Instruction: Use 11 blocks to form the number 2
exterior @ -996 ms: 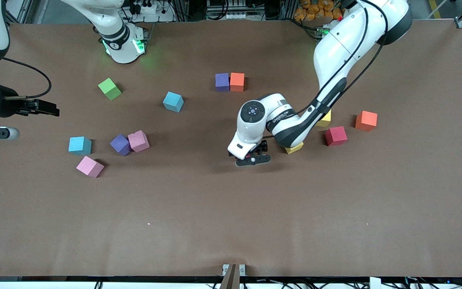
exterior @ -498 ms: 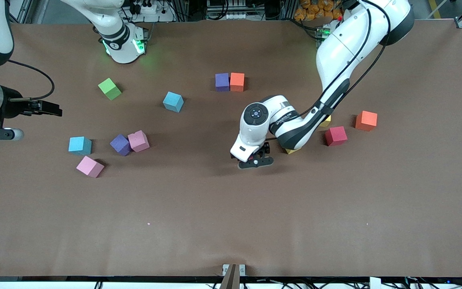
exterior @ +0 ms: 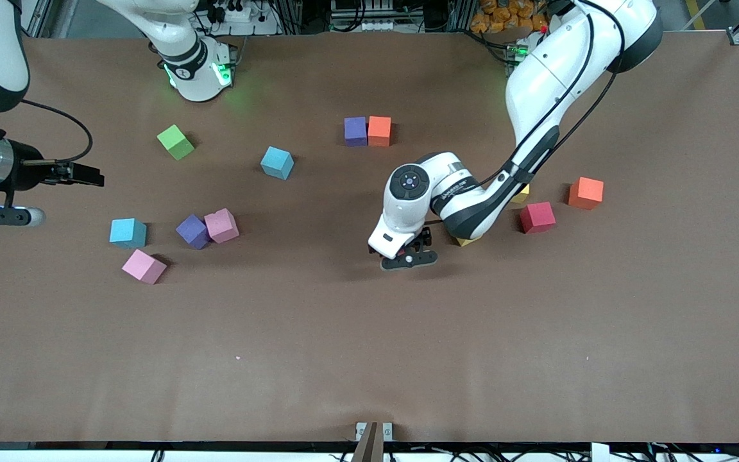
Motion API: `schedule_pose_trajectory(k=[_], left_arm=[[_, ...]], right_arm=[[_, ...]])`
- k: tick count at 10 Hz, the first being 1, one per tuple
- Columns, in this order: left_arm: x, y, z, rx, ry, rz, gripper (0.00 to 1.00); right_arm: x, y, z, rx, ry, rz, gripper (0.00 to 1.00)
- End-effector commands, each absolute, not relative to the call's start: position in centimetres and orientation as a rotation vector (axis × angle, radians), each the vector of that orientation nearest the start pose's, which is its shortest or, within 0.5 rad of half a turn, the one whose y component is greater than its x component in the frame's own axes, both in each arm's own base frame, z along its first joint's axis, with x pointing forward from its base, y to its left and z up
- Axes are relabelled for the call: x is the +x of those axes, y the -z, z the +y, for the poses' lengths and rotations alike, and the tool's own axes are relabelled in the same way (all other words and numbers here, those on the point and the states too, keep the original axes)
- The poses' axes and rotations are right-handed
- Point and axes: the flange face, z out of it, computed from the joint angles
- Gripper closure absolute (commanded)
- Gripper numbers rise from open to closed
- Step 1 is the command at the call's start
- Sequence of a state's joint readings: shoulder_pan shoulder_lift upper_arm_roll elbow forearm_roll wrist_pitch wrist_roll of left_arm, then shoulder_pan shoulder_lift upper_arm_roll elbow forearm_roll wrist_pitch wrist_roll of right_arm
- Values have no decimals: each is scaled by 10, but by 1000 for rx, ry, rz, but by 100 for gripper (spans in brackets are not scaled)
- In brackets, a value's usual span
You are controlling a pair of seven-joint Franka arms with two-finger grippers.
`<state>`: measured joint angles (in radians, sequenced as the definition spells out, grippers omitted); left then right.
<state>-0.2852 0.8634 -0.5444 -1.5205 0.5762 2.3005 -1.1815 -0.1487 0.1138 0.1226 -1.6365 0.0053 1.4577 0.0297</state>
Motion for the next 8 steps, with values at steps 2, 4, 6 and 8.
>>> schedule_pose_trajectory(k=[2, 4, 6, 8], left_arm=[[533, -204, -473, -3182, 68, -281, 0], [532, -203, -474, -3184, 47, -316, 0], [530, -202, -475, -3184, 25, -339, 0], [530, -202, -475, -3184, 24, -342, 0]], right_arm=[[553, -510, -16, -3076, -446, 114, 0], [549, -498, -15, -3074, -469, 158, 0], [540, -480, -22, -3002, -548, 256, 0], [536, -448, -4, -2982, -600, 437, 0]])
